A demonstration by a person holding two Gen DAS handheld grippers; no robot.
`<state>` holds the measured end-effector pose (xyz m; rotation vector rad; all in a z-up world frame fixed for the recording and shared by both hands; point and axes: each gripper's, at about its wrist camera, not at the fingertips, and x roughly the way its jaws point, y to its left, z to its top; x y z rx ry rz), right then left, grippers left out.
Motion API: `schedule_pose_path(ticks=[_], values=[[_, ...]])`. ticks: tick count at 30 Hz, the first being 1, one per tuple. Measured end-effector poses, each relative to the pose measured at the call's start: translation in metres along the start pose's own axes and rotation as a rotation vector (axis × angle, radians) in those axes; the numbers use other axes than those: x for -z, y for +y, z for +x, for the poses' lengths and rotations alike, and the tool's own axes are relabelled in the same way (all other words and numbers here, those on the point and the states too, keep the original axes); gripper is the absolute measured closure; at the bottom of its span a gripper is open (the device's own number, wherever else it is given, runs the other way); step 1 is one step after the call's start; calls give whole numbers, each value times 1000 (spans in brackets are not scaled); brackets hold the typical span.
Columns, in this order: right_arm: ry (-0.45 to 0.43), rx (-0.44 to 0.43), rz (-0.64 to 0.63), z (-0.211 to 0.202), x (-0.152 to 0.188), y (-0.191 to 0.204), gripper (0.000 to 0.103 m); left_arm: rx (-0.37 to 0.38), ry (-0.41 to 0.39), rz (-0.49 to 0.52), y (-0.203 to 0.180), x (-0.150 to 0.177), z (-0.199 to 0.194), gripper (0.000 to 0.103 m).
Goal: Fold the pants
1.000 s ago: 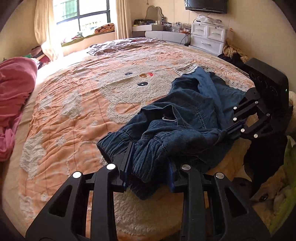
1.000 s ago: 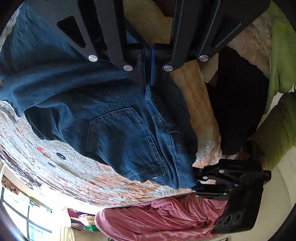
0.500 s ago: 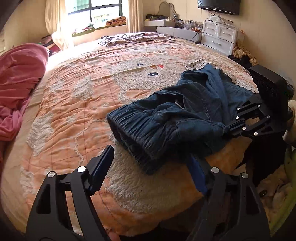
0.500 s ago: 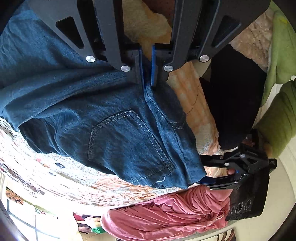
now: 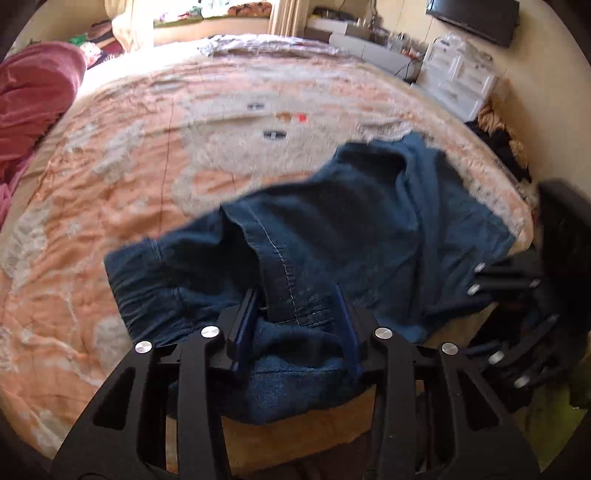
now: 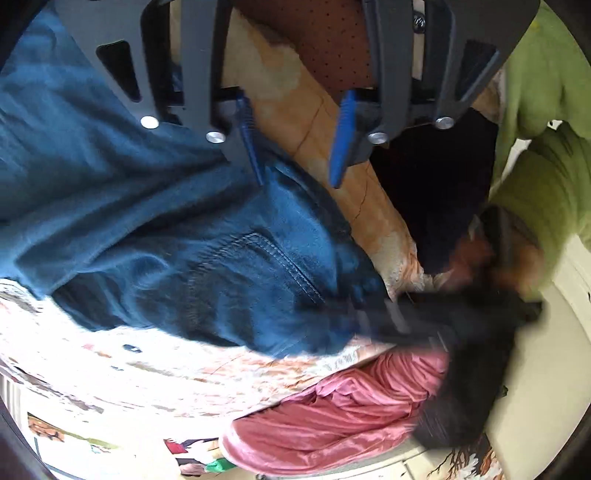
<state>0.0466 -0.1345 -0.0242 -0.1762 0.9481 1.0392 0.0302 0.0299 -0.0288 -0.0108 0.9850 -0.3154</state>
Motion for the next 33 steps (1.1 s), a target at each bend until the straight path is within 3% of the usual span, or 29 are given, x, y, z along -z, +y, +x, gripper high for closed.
schedule_pose_path(ticks=[3, 6, 9, 12, 18, 23, 27, 33], values=[[-105, 29, 38, -28, -11, -6, 65, 6, -40, 0, 3, 26, -2, 76], [-177, 59, 78, -39, -29, -17, 58, 18, -42, -12, 5, 28, -5, 76], [-119, 103, 92, -15, -41, -27, 58, 24, -42, -18, 7, 27, -5, 76], [48, 172, 161, 24, -26, -42, 59, 23, -47, -14, 7, 27, -4, 76], [-18, 228, 135, 23, -9, -32, 59, 23, -61, -24, 7, 25, 0, 76], [-130, 126, 229, -17, -4, -42, 44, 69, -137, -56, 8, 21, -25, 75], [-198, 202, 267, -55, -1, -53, 28, 57, -193, -36, -4, 10, -52, 60], [-203, 339, 354, -79, 6, -78, 17, 64, -216, 2, -31, -9, -64, 44]])
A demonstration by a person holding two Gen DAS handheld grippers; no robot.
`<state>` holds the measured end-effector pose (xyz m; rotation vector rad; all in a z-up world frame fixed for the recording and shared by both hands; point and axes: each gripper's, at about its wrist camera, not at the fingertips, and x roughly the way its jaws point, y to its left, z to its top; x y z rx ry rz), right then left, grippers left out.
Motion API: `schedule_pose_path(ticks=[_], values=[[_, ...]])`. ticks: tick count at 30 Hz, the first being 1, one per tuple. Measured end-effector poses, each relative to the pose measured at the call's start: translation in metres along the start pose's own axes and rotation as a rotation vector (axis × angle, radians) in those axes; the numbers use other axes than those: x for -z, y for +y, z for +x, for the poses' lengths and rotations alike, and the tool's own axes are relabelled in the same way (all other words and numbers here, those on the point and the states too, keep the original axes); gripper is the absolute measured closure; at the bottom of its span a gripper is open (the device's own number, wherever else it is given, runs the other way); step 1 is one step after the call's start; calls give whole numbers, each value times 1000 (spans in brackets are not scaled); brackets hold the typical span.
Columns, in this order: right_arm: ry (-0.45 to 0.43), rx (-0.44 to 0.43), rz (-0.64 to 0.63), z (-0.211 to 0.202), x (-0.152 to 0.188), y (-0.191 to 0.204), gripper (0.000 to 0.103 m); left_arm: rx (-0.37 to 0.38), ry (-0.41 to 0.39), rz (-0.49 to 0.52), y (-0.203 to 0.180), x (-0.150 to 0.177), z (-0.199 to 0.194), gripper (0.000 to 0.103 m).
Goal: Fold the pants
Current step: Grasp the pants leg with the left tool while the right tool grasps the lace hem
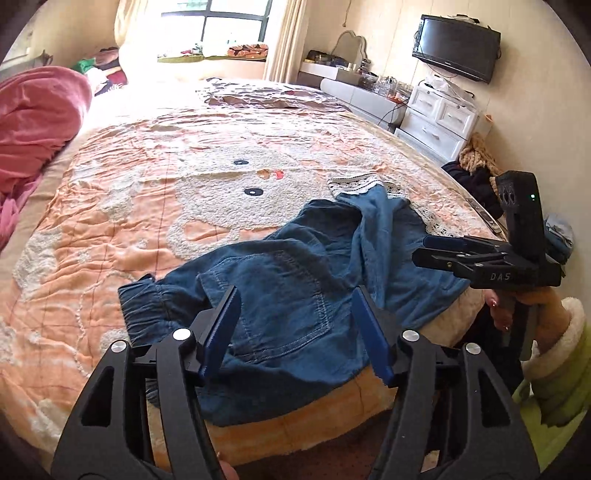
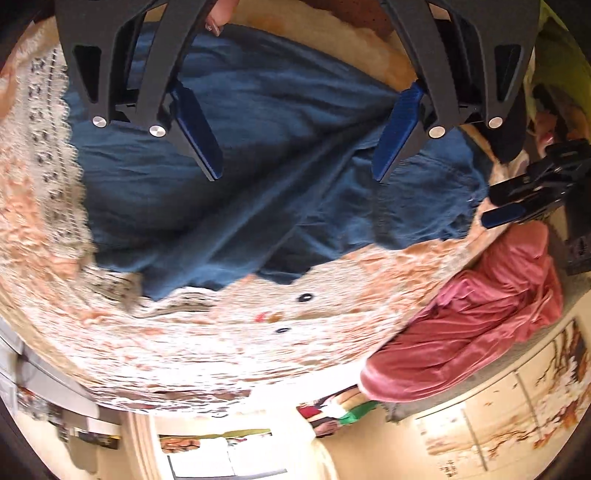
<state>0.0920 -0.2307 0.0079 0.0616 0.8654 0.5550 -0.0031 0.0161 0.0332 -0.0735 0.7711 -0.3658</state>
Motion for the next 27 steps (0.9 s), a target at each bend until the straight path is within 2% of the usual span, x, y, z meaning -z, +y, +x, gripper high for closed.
schedule_pose_path(ticks=[3, 9, 13, 17, 22, 25, 27], values=[[-10, 63, 10, -2, 0, -12, 16, 54, 15, 17, -16, -3, 11, 40], [-31, 100, 28, -7, -9, -25, 11, 151, 92, 16, -48, 0, 54, 38], [-45, 125, 8, -8, -31, -32, 10, 186, 135, 10, -60, 0, 76, 38], [-2, 141, -7, 12, -63, -39, 10, 198, 165, 4, -67, -4, 97, 38], [51, 176, -57, 50, -101, -40, 10, 189, 213, -5, -71, -8, 121, 51], [83, 243, -115, 79, -115, -37, 10, 189, 227, -11, -71, -9, 131, 63], [82, 253, -138, 92, -120, -37, 10, 203, 241, -35, -69, -11, 137, 76]])
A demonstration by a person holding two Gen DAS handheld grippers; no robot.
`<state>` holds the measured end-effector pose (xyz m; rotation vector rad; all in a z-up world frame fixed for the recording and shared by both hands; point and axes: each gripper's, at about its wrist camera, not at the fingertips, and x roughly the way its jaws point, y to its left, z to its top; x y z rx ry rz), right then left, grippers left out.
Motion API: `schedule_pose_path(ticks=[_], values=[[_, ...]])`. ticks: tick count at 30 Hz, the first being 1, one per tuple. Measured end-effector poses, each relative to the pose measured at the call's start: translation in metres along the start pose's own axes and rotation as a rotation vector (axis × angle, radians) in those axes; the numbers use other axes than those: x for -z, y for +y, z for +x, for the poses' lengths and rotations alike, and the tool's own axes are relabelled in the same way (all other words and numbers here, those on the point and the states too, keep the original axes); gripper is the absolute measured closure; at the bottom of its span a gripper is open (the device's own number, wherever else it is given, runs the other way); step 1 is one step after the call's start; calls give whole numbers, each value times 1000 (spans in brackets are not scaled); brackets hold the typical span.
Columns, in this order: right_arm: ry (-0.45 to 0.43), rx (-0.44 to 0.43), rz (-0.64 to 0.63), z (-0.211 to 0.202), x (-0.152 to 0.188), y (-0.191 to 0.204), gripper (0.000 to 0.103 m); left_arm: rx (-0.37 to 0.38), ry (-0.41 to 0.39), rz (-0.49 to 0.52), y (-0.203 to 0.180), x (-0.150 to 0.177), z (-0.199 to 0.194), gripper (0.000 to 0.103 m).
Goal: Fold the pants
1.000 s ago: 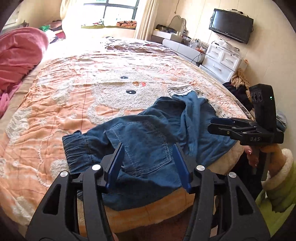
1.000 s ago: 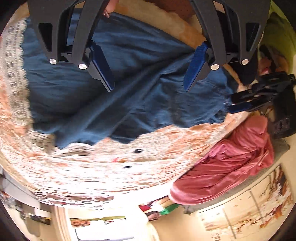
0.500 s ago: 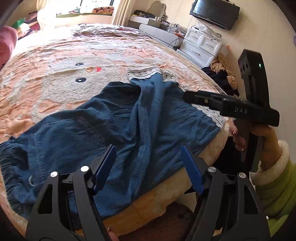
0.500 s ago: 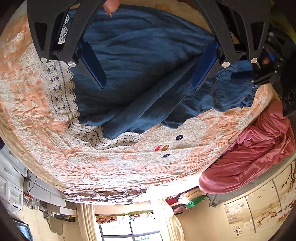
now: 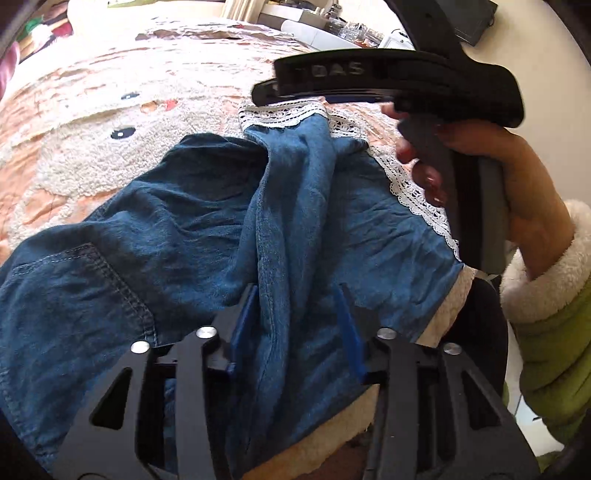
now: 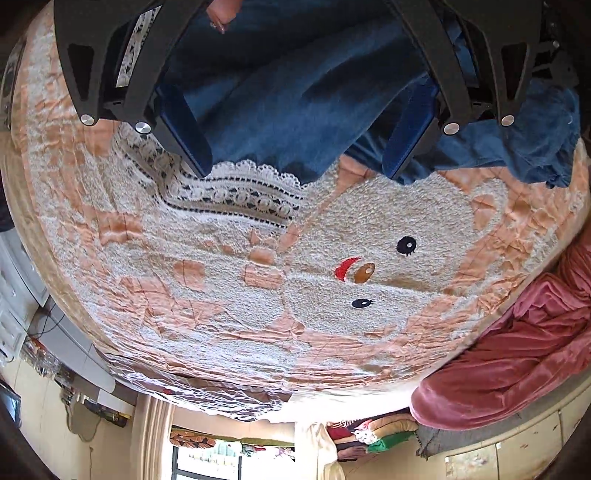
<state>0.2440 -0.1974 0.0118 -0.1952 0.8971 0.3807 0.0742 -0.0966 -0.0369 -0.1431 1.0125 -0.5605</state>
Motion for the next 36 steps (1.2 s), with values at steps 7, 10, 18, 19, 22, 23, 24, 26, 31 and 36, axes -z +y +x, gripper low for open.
schedule_pose_path(ticks=[7, 10, 18, 19, 22, 23, 24, 26, 31, 36], values=[[121, 50, 49, 54, -20, -8, 22, 19, 10, -41, 7, 0, 3, 82], [177, 90, 61, 79, -25, -12, 36, 26, 7, -42, 8, 1, 3, 82], [133, 47, 96, 76, -23, -33, 92, 38, -10, -51, 18, -3, 0, 82], [119, 36, 112, 70, -22, -37, 92, 40, -13, -54, 20, -5, -1, 82], [67, 7, 135, 54, -18, -45, 92, 48, -22, -65, 25, -8, -1, 82], [52, 0, 143, 48, -17, -48, 92, 52, -24, -69, 27, -10, -1, 82], [36, -13, 154, 43, -16, -50, 93, 55, -25, -74, 29, -11, -2, 82], [8, -32, 178, 33, -16, -55, 93, 63, -27, -86, 35, -17, -2, 82], [-61, -83, 239, 5, -17, -69, 93, 54, -44, -89, 43, -23, -9, 99], [-151, -129, 303, -43, -4, -87, 93, 40, -85, -23, 42, -27, -31, 100]])
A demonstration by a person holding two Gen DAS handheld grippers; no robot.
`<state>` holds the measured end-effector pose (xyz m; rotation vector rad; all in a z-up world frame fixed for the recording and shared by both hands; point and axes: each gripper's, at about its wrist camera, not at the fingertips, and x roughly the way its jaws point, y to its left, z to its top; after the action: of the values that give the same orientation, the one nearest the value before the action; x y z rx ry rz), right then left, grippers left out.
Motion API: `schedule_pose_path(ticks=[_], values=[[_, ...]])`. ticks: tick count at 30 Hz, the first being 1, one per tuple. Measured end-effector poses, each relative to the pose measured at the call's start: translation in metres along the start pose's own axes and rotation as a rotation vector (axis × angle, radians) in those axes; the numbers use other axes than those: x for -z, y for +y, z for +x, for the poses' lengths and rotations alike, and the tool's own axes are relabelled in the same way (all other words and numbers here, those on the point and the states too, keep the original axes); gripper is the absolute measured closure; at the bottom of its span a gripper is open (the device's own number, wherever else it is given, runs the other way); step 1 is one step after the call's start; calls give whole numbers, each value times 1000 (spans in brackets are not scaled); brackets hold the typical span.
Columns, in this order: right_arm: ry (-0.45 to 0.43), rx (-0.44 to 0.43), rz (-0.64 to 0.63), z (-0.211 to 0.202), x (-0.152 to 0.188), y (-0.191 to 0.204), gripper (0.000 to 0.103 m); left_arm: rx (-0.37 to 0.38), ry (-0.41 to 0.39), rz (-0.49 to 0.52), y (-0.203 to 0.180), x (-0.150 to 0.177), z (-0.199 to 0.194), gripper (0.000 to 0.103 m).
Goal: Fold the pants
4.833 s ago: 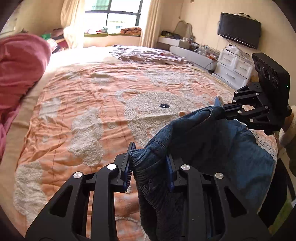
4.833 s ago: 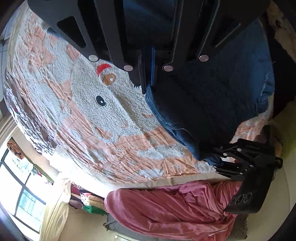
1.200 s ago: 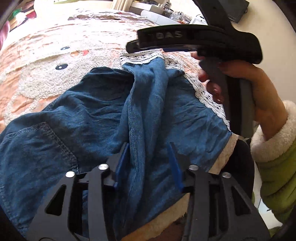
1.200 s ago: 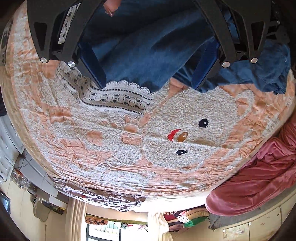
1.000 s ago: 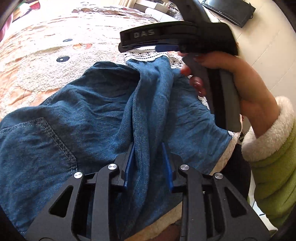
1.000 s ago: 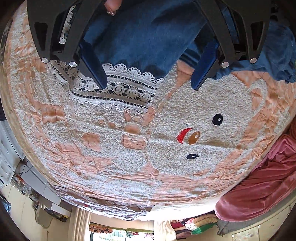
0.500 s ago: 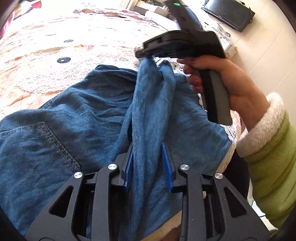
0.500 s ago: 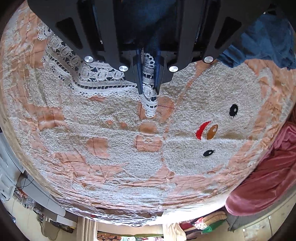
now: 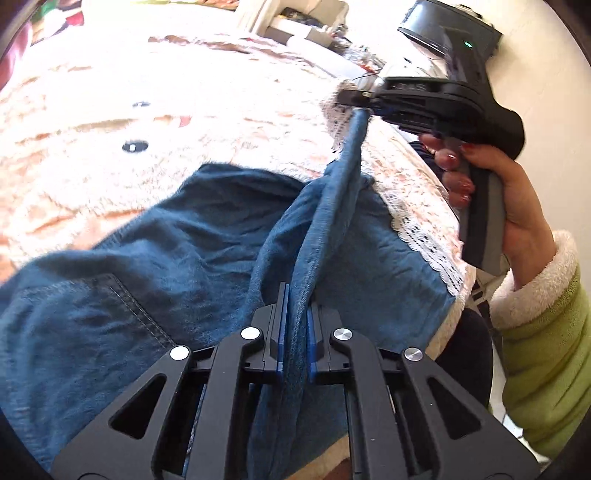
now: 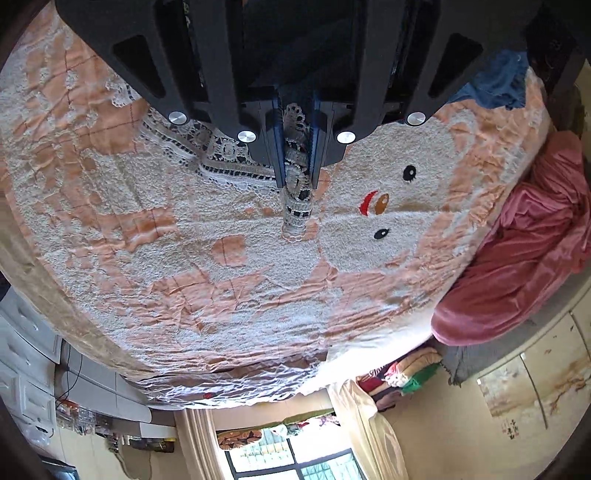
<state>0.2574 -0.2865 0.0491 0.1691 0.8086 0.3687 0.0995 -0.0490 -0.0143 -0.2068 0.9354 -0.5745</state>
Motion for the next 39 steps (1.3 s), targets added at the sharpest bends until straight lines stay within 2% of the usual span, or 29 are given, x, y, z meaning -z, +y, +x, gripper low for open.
schedule_pose_path(ticks=[4, 7, 12, 15, 17, 21, 25, 29, 31, 33, 35, 36, 38, 39], values=[[-61, -35, 91, -52, 22, -28, 93, -67, -1, 133, -12, 1, -12, 100], [-62, -41, 168, -83, 55, -52, 93, -115, 9, 220, -24, 10, -17, 100], [24, -17, 281, -101, 120, -82, 94, -111, 30, 268, -26, 28, -17, 100], [51, -20, 369, -107, 150, -98, 94, -49, 41, 275, -30, 41, -16, 100], [53, -33, 406, -112, 162, -102, 95, -35, 42, 279, -31, 46, -17, 100], [44, -72, 438, -126, 173, -100, 95, -54, 38, 310, -39, 52, -19, 100], [99, 28, 393, -122, 181, -101, 95, -88, 23, 388, -52, 55, -20, 100], [105, 19, 411, -120, 189, -106, 94, -157, 39, 473, -65, 59, -10, 100], [104, 22, 402, -121, 187, -105, 94, -181, 42, 503, -69, 59, -6, 95], [111, 23, 386, -121, 185, -104, 94, -205, 44, 527, -73, 59, -1, 85], [110, 19, 387, -120, 183, -104, 94, -202, 46, 524, -74, 56, 4, 85], [110, 17, 384, -119, 182, -104, 94, -181, 47, 511, -74, 55, 5, 88], [112, 11, 377, -118, 180, -105, 94, -107, 51, 476, -73, 52, 1, 103], [106, -3, 383, -121, 180, -105, 95, -103, 50, 476, -73, 53, -1, 103]])
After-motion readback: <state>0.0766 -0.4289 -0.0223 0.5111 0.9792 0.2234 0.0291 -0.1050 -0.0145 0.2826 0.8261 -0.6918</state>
